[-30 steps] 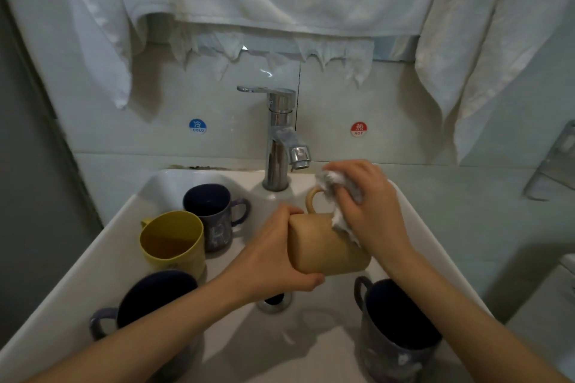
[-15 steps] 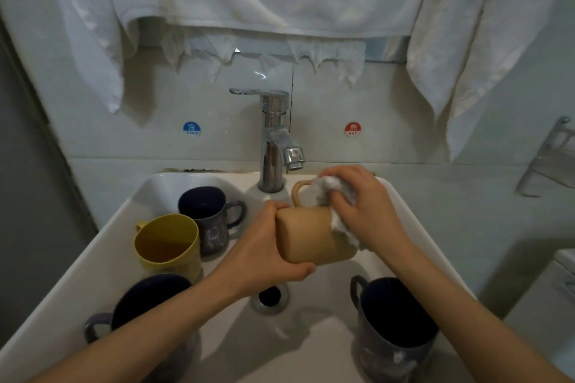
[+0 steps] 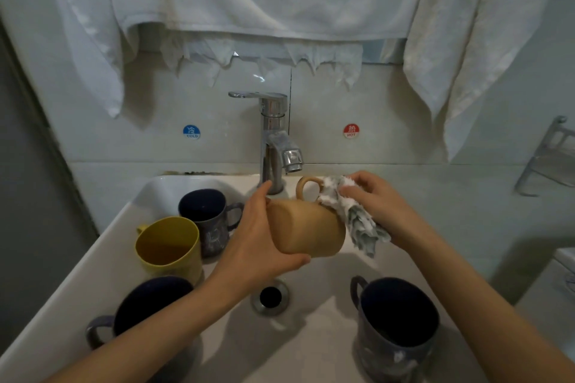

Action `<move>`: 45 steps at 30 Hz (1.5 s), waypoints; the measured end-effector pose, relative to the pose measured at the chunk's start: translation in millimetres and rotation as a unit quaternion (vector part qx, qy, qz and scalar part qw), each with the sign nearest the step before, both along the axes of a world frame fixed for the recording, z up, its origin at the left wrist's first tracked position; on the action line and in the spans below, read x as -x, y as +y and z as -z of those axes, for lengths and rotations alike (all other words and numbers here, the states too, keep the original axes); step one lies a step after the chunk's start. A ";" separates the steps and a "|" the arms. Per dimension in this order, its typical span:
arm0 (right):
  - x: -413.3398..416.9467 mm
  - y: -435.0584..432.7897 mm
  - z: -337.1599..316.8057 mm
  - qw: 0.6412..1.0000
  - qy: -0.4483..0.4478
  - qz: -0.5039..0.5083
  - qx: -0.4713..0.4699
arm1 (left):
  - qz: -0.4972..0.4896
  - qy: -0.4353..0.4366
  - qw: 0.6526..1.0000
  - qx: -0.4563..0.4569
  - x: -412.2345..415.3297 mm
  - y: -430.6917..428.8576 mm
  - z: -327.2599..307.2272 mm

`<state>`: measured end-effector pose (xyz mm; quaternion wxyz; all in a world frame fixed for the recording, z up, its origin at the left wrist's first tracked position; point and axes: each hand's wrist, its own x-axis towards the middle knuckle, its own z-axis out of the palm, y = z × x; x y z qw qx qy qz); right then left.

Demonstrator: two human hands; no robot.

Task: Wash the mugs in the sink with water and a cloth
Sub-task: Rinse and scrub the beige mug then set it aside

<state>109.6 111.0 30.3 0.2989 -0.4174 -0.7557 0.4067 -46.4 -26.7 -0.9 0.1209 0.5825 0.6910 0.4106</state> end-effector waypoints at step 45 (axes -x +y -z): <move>-18.0 -2.4 -19.8 0.994 -0.050 -0.073 0.066 | -0.079 -0.364 0.927 0.054 15.9 9.6 -16.4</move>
